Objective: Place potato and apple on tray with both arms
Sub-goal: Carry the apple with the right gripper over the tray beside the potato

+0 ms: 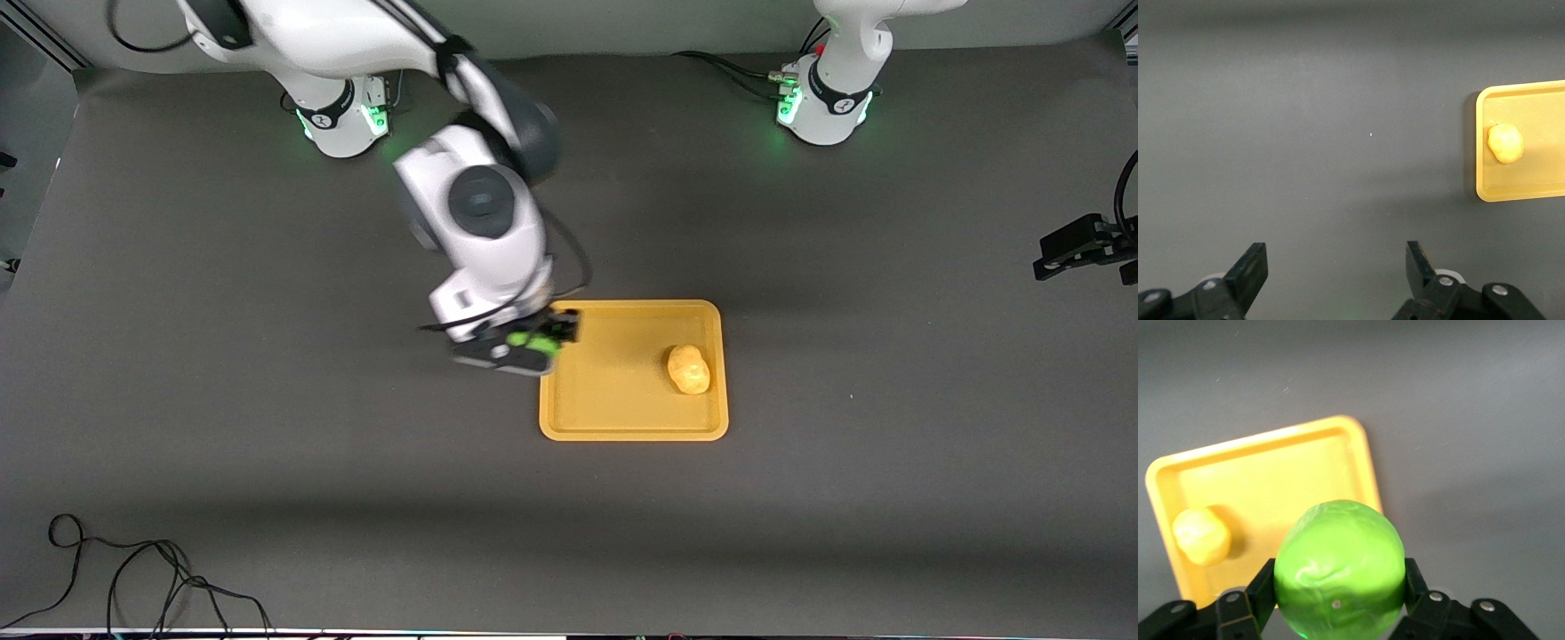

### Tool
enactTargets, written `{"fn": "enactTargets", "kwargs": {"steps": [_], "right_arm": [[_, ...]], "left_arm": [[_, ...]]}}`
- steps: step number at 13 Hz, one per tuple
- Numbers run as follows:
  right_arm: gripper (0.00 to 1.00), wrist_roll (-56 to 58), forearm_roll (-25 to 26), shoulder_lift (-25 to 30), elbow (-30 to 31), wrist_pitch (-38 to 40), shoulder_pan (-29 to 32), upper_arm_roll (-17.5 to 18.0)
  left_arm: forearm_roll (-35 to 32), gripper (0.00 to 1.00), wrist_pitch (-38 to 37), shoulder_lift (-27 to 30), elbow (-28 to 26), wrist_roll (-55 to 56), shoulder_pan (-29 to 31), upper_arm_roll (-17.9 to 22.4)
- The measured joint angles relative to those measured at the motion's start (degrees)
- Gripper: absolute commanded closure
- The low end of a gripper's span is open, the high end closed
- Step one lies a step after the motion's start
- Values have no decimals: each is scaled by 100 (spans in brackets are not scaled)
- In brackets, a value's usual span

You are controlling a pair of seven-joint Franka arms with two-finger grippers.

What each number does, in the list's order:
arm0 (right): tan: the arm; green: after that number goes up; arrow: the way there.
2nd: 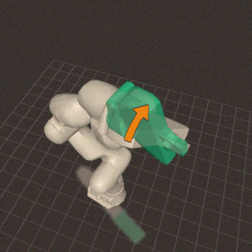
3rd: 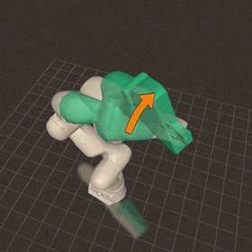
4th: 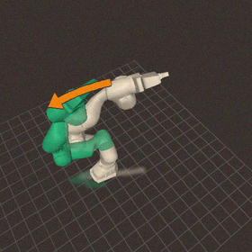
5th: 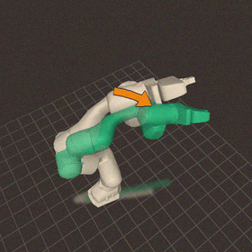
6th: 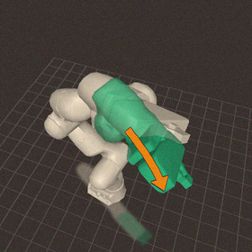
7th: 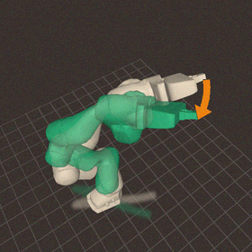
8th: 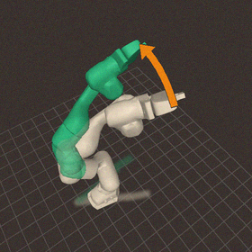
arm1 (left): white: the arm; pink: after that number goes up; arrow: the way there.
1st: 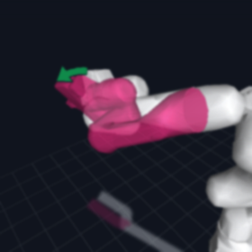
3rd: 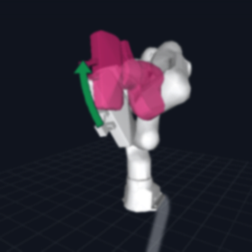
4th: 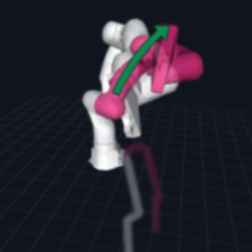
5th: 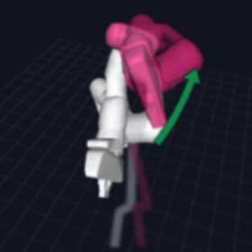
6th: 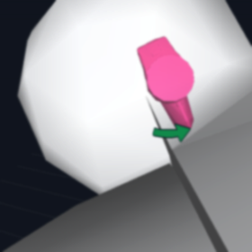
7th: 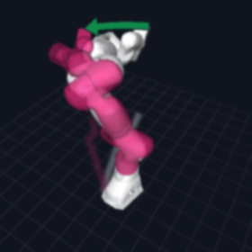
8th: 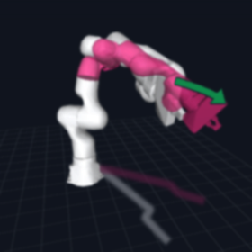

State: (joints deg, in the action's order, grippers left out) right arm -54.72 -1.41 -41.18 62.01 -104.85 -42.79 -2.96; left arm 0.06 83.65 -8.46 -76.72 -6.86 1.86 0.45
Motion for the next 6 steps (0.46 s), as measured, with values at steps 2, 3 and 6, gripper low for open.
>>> {"fn": "enactTargets", "kwargs": {"steps": [2, 3, 6], "right_arm": [[50, -180, 2, -518, -433, -105, -272, -9], [50, -186, 2, -762, -543, -285, -343, -11], [50, -186, 7, -1463, -644, -997, -503, -14]], "left_arm": [[-1, 7, 0, 0, 0, 1, -1, 0], [-1, 7, 0, 0, 1, 1, -2, 0], [-5, 7, 0, 0, 0, 2, -2, 1]]}}
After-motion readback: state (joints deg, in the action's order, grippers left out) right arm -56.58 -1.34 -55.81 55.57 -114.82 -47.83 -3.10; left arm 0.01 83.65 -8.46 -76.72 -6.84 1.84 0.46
